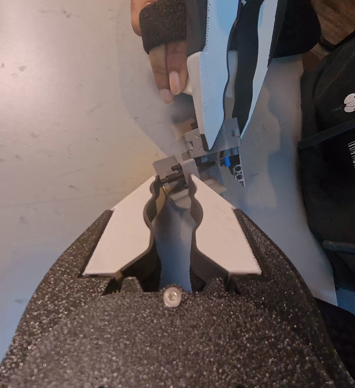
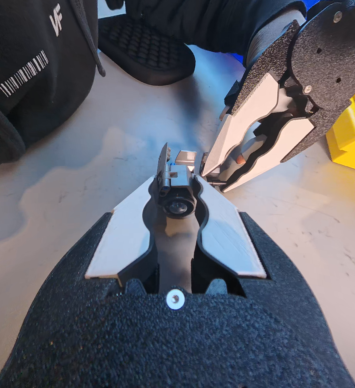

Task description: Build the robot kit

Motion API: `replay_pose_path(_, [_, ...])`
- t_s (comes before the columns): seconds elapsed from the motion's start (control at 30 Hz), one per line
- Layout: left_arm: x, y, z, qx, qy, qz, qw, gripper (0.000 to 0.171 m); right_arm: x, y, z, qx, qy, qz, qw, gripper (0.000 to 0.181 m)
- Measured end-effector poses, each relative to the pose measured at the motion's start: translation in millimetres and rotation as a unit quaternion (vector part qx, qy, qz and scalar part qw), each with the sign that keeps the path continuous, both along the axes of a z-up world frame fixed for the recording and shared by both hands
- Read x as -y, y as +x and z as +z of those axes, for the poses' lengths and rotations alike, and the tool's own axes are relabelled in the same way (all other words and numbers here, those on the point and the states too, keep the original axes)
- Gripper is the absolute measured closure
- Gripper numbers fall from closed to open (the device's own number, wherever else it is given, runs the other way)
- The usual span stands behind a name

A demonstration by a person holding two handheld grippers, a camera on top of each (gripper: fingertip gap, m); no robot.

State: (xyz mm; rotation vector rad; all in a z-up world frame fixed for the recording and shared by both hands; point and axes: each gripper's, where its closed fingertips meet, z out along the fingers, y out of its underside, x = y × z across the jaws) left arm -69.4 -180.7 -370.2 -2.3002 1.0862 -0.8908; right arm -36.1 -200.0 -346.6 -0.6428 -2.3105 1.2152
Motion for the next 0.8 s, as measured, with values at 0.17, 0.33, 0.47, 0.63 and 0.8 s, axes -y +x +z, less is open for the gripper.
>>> replay_pose_path(0.17, [-0.2,0.3,0.1,0.007,0.004,0.004,1.000,0.146,-2.0,1.7,-0.8,0.009,-0.004,0.018,1.000,0.149])
replay_pose_path(0.33, [-0.2,0.4,0.2,0.011,0.011,0.011,1.000,0.146,-0.6,0.8,-0.3,-0.005,0.004,0.028,1.000,0.149])
replay_pose_path(0.47, [-0.5,0.4,0.4,0.015,0.017,0.015,1.000,0.146,2.2,-1.2,0.4,-0.023,0.014,0.013,1.000,0.149])
replay_pose_path(0.63, [0.4,-1.5,-0.4,0.008,0.026,0.004,1.000,0.145,0.4,-0.8,0.6,-0.036,0.023,0.006,0.999,0.149])
replay_pose_path(0.8, [0.1,-0.8,-0.5,0.014,0.029,0.006,0.999,0.146,4.5,-1.2,2.8,-0.054,0.032,0.016,0.998,0.151])
